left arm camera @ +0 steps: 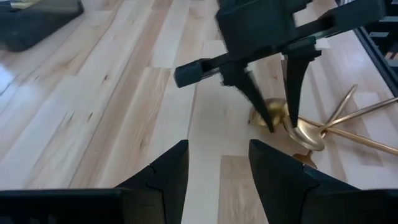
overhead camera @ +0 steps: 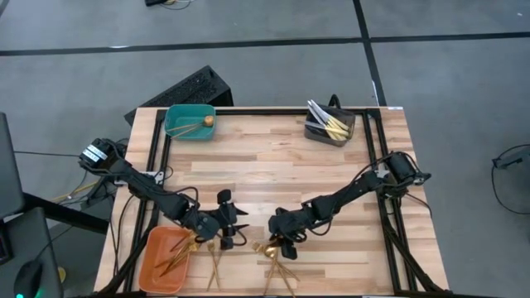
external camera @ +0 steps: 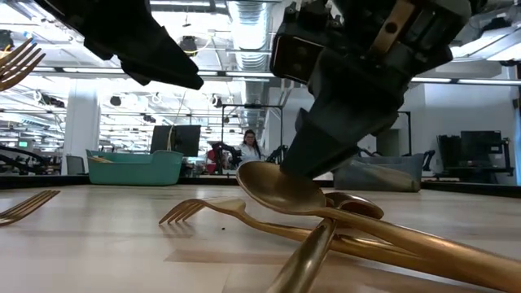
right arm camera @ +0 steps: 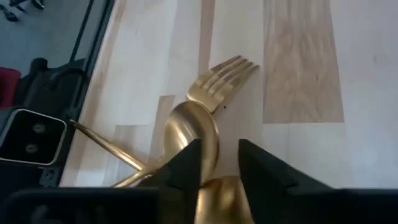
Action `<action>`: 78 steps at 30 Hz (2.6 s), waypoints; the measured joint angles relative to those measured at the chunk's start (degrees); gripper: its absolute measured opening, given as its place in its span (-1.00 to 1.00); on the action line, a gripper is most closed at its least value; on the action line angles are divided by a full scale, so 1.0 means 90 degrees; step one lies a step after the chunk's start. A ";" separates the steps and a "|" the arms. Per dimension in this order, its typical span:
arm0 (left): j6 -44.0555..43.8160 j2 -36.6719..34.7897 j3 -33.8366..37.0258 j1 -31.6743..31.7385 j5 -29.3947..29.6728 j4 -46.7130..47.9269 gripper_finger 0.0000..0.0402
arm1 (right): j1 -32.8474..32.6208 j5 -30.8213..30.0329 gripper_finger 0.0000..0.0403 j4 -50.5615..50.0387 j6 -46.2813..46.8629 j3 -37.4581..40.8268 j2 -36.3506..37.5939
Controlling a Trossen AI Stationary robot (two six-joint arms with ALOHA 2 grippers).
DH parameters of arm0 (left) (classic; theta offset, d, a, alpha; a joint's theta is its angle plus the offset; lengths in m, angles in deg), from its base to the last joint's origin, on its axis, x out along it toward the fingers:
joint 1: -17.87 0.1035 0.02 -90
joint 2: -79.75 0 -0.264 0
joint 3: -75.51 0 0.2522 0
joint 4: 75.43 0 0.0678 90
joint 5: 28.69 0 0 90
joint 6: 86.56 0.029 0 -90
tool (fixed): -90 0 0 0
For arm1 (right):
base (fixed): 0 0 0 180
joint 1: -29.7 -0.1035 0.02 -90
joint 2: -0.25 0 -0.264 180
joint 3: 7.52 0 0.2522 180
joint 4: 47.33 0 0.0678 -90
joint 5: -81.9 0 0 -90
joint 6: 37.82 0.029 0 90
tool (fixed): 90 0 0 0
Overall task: Sort silverware by color (type)
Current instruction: Put the top spoon into the green bin
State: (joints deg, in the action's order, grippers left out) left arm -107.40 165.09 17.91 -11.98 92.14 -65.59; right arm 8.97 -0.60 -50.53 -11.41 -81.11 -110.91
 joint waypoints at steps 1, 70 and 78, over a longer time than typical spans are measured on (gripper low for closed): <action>-0.0002 0.0000 0.0000 0.0011 0.0002 0.0005 -0.22 | 0.0000 0.0020 -0.43 0.0007 0.0007 0.0000 0.0000; 0.5041 -0.1396 -0.1633 0.6141 0.0670 0.4850 -0.99 | 0.0009 -0.7916 -0.06 -0.1004 -0.2507 0.0002 0.2555; 0.5586 -0.1269 -0.1613 0.7647 0.0246 0.5045 -1.00 | 0.0033 -0.7928 -0.09 -0.2570 -0.1265 0.0005 0.2796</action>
State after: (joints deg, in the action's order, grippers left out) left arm -57.13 153.67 3.40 56.85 94.36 -20.19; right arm 9.26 -71.95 -73.66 -22.80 -81.07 -85.75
